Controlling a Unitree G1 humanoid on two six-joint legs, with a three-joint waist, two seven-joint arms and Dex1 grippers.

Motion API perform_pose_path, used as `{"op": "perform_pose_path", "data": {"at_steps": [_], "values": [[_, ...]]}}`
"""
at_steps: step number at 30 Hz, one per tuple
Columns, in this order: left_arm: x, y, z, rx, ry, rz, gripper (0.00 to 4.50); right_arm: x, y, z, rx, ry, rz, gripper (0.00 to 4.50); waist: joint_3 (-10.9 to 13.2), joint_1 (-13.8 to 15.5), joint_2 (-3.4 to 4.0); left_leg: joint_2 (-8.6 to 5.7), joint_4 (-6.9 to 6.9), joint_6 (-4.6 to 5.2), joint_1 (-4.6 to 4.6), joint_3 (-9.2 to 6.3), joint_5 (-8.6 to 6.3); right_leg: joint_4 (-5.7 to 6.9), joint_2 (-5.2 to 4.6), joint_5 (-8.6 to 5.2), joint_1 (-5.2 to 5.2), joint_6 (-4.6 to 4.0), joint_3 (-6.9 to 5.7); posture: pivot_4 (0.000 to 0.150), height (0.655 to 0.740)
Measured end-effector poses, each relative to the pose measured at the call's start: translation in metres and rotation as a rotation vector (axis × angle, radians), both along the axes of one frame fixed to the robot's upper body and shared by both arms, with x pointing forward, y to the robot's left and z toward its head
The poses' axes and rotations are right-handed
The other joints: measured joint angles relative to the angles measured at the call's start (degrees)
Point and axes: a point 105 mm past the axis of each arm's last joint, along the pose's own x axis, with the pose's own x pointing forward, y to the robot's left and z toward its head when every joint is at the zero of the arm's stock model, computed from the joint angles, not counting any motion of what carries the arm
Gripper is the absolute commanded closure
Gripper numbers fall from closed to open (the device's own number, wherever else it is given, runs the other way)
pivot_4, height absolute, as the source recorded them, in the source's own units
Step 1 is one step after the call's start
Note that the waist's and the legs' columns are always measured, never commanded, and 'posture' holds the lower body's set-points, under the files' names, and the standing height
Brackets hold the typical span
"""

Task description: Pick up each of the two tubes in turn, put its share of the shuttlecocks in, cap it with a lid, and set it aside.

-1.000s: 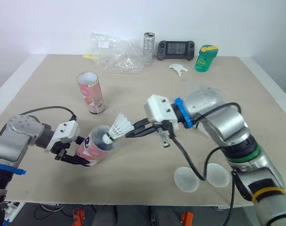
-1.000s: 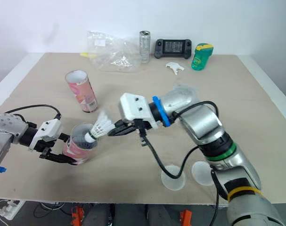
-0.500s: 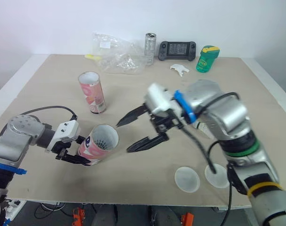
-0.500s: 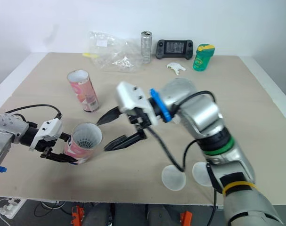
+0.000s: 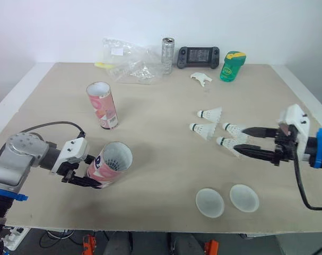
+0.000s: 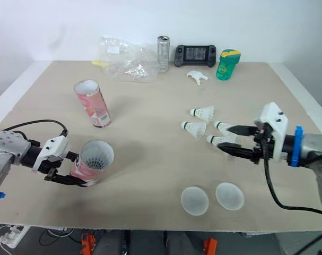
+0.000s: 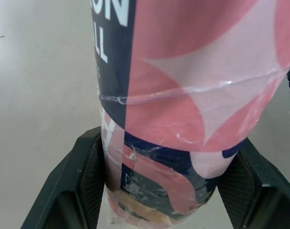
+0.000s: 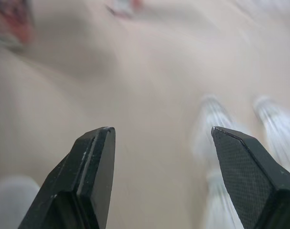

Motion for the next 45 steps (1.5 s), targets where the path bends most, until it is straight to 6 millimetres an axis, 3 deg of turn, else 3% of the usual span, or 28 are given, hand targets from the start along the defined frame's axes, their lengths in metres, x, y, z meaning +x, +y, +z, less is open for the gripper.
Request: {"op": "perform_pose_path", "data": {"at_steps": [3,7,11,21,25,28,35,39,42,45], "values": [[0.0,0.0,-0.001,0.0,0.002,0.0,1.69,0.0,-0.022,-0.022,0.02,0.079,-0.088,1.02,0.01,-0.55,0.02,-0.05,0.07,0.0,0.01,0.13,0.0,0.0,-0.03,0.07,0.0,0.11,0.17,0.15,0.7213],[0.0,0.0,-0.001,-0.004,0.003,0.001,1.69,0.007,-0.027,-0.033,0.065,0.096,-0.122,1.02,-0.01,-0.54,-0.03,-0.05,0.07,0.0,0.02,0.11,0.0,-0.01,-0.02,0.07,0.03,0.12,0.16,0.15,0.7213],[0.0,0.0,-0.001,-0.006,0.004,0.002,1.69,0.014,-0.021,-0.059,0.12,0.169,-0.129,1.02,0.01,-0.56,0.06,-0.08,0.07,0.0,0.01,0.14,0.0,-0.01,-0.03,0.07,0.0,0.14,0.21,0.15,0.7213],[0.0,-0.001,-0.001,-0.01,0.008,0.007,1.69,0.03,0.001,-0.066,0.168,0.169,-0.073,1.02,0.02,-0.46,0.06,-0.09,0.06,0.0,0.0,0.12,0.0,-0.01,-0.03,0.06,0.02,0.15,0.2,0.15,0.7213],[0.0,-0.001,-0.001,-0.012,0.007,0.008,1.69,0.031,0.003,-0.066,0.165,0.167,-0.064,2.68,0.02,-0.47,0.06,-0.09,0.06,0.0,-0.01,0.12,0.0,-0.01,-0.02,0.05,0.01,0.15,0.2,0.15,0.7213],[0.0,-0.001,-0.001,-0.013,0.005,0.01,1.69,0.031,0.003,-0.065,0.166,0.163,-0.059,4.26,0.02,-0.47,0.06,-0.09,0.06,0.0,-0.01,0.12,0.0,-0.01,-0.02,0.05,0.01,0.15,0.2,0.15,0.7213],[-0.001,-0.001,-0.001,-0.015,0.005,0.01,1.69,0.019,0.001,-0.071,0.164,0.185,-0.053,4.39,0.02,-0.39,0.06,-0.09,0.05,-0.01,-0.02,0.12,0.0,-0.01,-0.03,0.02,0.01,0.16,0.2,0.15,0.7213],[0.0,-0.001,-0.001,-0.015,0.004,0.01,1.69,0.008,-0.004,-0.059,0.139,0.155,-0.049,4.39,0.01,-0.45,0.08,-0.1,0.05,-0.01,-0.01,0.11,0.0,-0.01,-0.03,0.03,0.01,0.17,0.2,0.15,0.7213],[0.0,-0.001,-0.002,-0.014,0.002,0.013,1.69,0.003,0.001,-0.035,0.122,0.08,-0.01,4.39,0.03,-0.52,0.14,-0.1,0.06,-0.01,0.0,0.11,0.0,0.0,-0.03,0.07,0.01,0.19,0.22,0.15,0.7213],[0.001,0.001,-0.002,-0.008,0.004,0.017,1.69,0.0,0.038,0.016,0.12,-0.088,0.166,4.39,0.03,-0.64,0.18,-0.08,0.06,-0.01,0.07,0.11,0.02,0.0,0.0,0.13,0.01,0.15,0.23,0.15,0.7213]]}}
